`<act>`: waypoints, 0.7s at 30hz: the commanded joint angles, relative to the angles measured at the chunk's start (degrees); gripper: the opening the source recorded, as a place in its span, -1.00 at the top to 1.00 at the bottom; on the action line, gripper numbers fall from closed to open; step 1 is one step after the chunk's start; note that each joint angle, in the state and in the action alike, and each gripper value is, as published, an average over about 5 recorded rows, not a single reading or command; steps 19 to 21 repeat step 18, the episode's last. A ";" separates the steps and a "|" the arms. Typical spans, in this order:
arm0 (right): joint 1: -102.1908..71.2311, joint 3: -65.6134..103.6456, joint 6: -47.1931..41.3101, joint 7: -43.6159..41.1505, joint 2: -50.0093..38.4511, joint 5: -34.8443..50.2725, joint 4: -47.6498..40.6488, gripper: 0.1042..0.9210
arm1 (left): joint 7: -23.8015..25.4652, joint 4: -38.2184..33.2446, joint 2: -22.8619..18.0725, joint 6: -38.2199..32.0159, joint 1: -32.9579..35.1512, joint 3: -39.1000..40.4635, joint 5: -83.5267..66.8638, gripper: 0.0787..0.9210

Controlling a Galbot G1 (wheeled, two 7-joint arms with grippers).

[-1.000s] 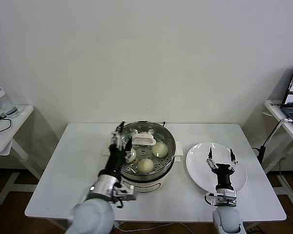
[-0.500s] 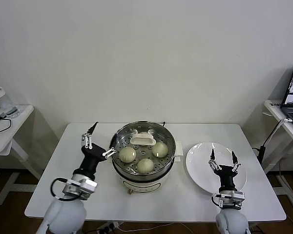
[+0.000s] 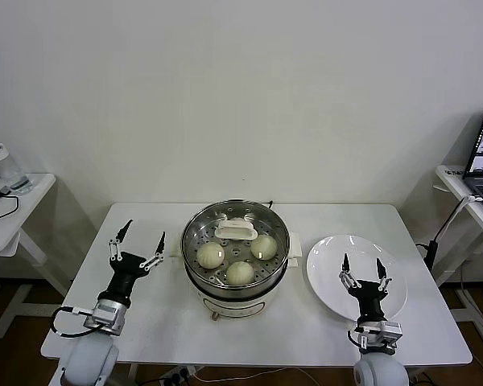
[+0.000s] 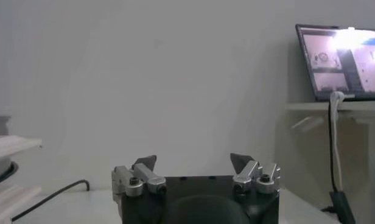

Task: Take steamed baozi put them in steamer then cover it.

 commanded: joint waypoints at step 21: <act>-1.53 -0.20 -1.77 -0.49 -0.36 -0.24 2.05 -0.76 | 0.76 8.20 0.27 -8.64 0.71 -2.65 -4.59 -0.77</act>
